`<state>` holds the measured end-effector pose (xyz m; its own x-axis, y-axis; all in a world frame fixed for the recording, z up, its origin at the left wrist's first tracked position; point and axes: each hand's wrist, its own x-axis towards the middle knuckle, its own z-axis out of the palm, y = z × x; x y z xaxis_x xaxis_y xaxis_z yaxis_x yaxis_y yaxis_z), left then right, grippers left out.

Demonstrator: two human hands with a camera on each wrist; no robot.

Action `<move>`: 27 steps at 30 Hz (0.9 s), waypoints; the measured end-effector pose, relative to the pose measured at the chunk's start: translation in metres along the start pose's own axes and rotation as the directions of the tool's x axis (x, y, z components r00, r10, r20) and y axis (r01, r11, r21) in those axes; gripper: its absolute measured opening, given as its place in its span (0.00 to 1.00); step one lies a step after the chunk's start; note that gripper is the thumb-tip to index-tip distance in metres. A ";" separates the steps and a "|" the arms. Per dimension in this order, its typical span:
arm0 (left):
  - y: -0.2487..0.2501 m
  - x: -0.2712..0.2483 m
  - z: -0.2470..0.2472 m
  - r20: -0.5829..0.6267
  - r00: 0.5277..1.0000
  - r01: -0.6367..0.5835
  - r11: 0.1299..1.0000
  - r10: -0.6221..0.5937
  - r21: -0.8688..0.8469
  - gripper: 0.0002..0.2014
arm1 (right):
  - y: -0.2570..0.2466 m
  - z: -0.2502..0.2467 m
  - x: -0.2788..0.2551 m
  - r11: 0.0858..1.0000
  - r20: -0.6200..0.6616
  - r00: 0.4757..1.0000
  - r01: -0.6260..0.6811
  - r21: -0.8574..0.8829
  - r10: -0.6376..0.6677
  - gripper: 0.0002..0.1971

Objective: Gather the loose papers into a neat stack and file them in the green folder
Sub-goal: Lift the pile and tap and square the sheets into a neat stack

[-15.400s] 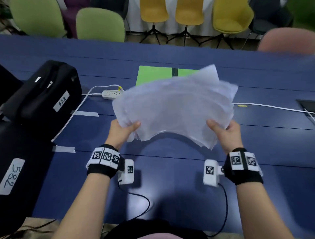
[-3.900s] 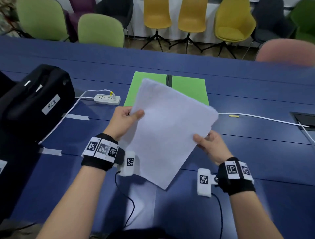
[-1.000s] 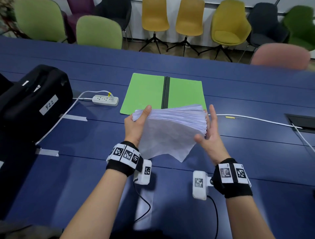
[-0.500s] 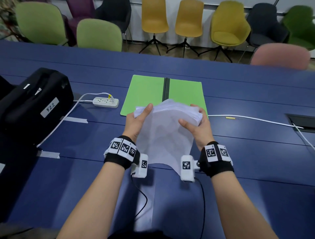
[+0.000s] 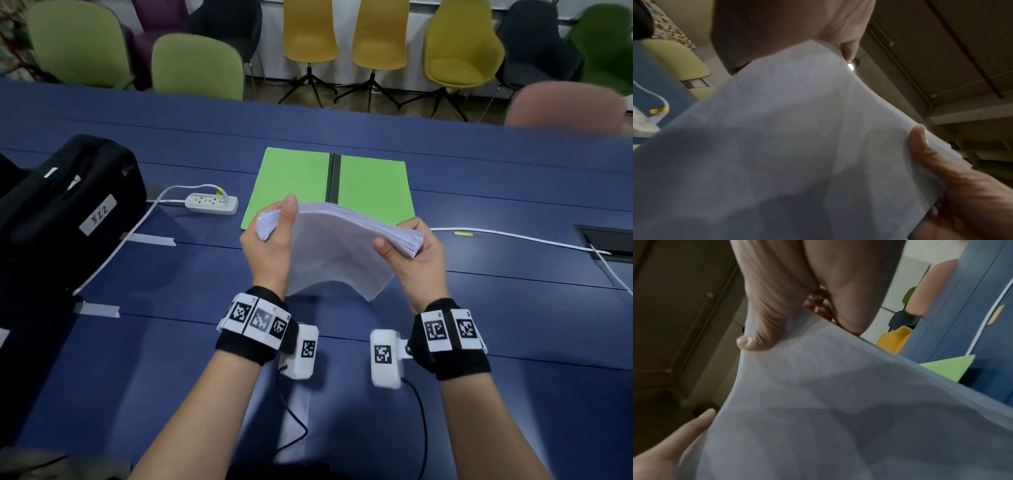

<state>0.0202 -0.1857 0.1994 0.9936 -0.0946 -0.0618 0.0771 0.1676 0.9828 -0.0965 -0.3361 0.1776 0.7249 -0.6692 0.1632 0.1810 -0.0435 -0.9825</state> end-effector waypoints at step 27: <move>-0.022 0.018 0.002 0.023 0.976 0.216 0.974 -0.218 0.068 0.19 | 0.003 0.012 -0.011 0.985 -0.293 0.953 0.029 -0.171 -0.079 0.09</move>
<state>0.0366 -0.1930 0.1772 0.9506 -0.1513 -0.2709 0.2844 0.0760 0.9557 -0.0958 -0.3196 0.1743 0.4818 -0.8514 0.2072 0.0861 -0.1893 -0.9781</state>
